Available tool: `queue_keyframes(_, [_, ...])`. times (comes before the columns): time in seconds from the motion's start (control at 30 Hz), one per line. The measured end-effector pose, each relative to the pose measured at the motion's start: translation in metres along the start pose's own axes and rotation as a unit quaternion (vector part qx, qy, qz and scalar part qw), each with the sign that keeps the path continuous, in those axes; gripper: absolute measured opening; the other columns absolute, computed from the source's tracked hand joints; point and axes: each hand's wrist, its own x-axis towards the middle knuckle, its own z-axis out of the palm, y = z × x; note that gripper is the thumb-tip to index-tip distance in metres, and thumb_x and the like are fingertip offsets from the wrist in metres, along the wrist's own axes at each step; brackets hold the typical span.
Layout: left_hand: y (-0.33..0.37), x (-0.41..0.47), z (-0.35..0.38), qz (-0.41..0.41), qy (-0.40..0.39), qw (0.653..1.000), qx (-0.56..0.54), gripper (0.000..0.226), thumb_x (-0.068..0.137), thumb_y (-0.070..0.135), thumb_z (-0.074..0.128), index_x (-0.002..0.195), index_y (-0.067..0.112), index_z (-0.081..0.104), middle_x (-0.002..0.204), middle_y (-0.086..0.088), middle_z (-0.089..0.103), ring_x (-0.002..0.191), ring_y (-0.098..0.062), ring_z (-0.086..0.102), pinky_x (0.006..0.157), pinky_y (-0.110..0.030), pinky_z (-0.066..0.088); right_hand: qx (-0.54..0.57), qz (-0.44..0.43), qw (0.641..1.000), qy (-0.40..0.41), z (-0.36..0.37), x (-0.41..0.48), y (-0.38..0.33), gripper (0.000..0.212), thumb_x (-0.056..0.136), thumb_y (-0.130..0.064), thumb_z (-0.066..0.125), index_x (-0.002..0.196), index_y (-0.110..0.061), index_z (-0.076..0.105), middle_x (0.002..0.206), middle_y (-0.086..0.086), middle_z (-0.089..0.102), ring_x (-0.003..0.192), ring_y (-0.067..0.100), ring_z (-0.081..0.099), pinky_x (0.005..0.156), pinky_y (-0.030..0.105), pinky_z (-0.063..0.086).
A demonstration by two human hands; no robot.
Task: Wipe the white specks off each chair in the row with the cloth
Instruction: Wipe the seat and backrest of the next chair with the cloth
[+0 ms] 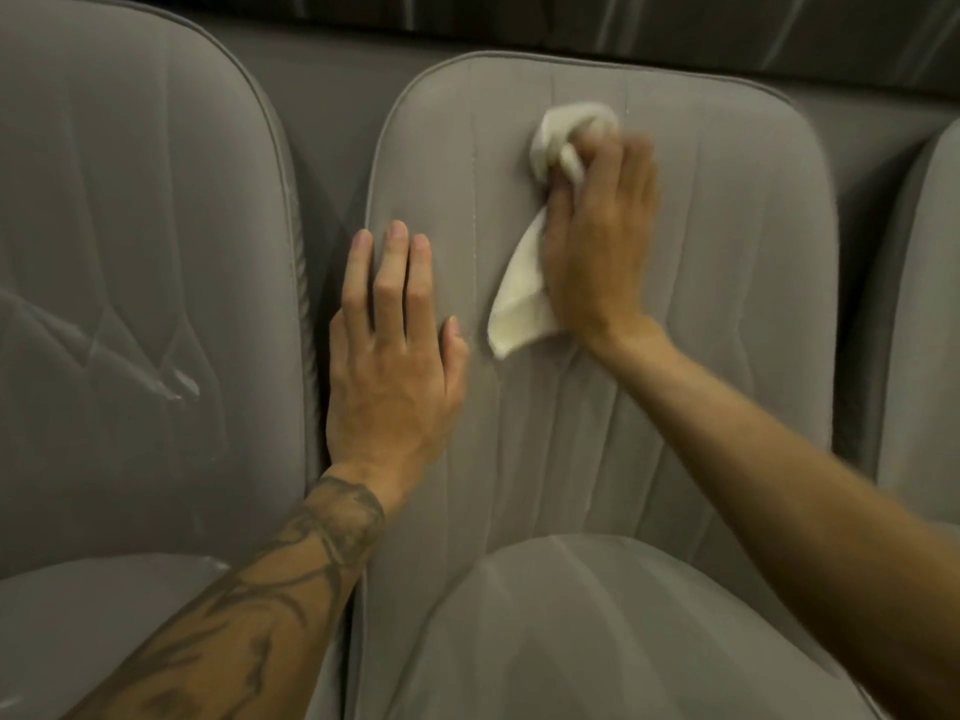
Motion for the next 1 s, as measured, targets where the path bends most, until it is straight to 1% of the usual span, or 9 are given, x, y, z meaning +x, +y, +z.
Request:
queue_keyframes(0.17, [0.002,0.001,0.001,-0.002,0.000,1.000,0.012,0.063,0.103,0.025,0.050,0.158,0.002,0.033,0.165,-0.017,0.032,0.156,-0.038,0.024,0.121,-0.046,0.029,0.027,-0.135,0.977,-0.160,-0.034,-0.118,0.008,0.030,0.090,-0.008,0.062,0.115,-0.013,0.047,0.114,0.012,0.049,0.096,0.032,0.049,0.083,0.042,0.041])
queue_keyframes(0.37, [0.000,0.001,0.001,-0.001,-0.002,1.000,0.006,0.064,0.102,0.025,0.051,0.159,0.003,0.032,0.166,-0.017,0.031,0.156,-0.037,0.023,0.121,-0.047,0.030,-0.007,-0.071,0.997,-0.035,0.000,0.007,0.002,0.015,0.096,-0.016,0.057,0.107,-0.008,0.057,0.102,0.018,0.059,0.092,0.032,0.052,0.079,0.041,0.042])
queue_keyframes(0.43, [0.001,0.001,0.001,-0.002,-0.002,1.000,0.004,0.064,0.102,0.025,0.051,0.159,0.003,0.032,0.166,-0.017,0.031,0.156,-0.037,0.022,0.121,-0.047,0.030,0.002,-0.044,0.999,-0.015,0.001,0.004,-0.003,0.015,0.096,-0.016,0.057,0.106,-0.006,0.059,0.103,0.018,0.059,0.092,0.033,0.053,0.079,0.042,0.043])
queue_keyframes(0.5, [0.002,0.001,0.002,0.000,0.000,1.000,0.006,0.064,0.102,0.025,0.051,0.159,0.002,0.032,0.166,-0.017,0.032,0.156,-0.037,0.023,0.121,-0.047,0.030,0.013,-0.055,0.998,-0.028,-0.006,-0.037,-0.001,0.014,0.098,-0.015,0.054,0.111,-0.009,0.052,0.103,0.020,0.059,0.094,0.034,0.051,0.082,0.044,0.043])
queue_keyframes(0.6, [0.002,0.002,0.002,0.000,-0.004,1.000,0.011,0.063,0.103,0.025,0.050,0.159,0.002,0.031,0.166,-0.017,0.031,0.156,-0.037,0.023,0.120,-0.048,0.032,0.021,-0.111,0.985,-0.130,-0.026,-0.105,0.007,0.021,0.096,-0.013,0.056,0.115,-0.012,0.047,0.111,0.016,0.055,0.096,0.034,0.050,0.082,0.044,0.043])
queue_keyframes(0.67, [0.003,0.001,0.001,-0.003,-0.005,1.000,0.006,0.063,0.104,0.025,0.049,0.159,0.003,0.031,0.166,-0.016,0.031,0.156,-0.036,0.022,0.119,-0.048,0.034,0.017,-0.135,0.978,-0.157,-0.032,-0.096,0.017,0.025,0.093,-0.010,0.060,0.114,-0.013,0.047,0.112,0.014,0.052,0.095,0.033,0.049,0.081,0.044,0.042])
queue_keyframes(0.87, [0.002,0.002,0.002,-0.002,-0.006,1.000,-0.003,0.064,0.103,0.024,0.051,0.160,0.003,0.030,0.166,-0.016,0.030,0.156,-0.036,0.023,0.119,-0.048,0.035,-0.027,-0.029,0.999,-0.012,0.006,0.054,-0.006,0.020,0.096,-0.019,0.052,0.105,-0.004,0.060,0.105,0.017,0.058,0.092,0.030,0.053,0.079,0.040,0.044])
queue_keyframes(0.93, [0.003,0.001,0.002,0.000,-0.003,1.000,-0.002,0.063,0.103,0.024,0.051,0.159,0.003,0.031,0.166,-0.016,0.031,0.156,-0.036,0.023,0.119,-0.048,0.035,-0.005,-0.015,1.000,-0.009,0.006,0.039,-0.011,0.019,0.094,-0.016,0.053,0.107,-0.003,0.060,0.105,0.017,0.057,0.093,0.030,0.052,0.081,0.039,0.043])
queue_keyframes(1.0, [0.003,0.001,0.002,0.002,0.003,1.000,0.000,0.062,0.103,0.024,0.050,0.159,0.003,0.033,0.165,-0.016,0.033,0.156,-0.036,0.025,0.119,-0.047,0.035,0.026,-0.056,0.996,-0.057,-0.005,-0.016,-0.010,0.019,0.094,-0.010,0.055,0.111,-0.004,0.057,0.104,0.020,0.056,0.094,0.034,0.050,0.083,0.043,0.043])
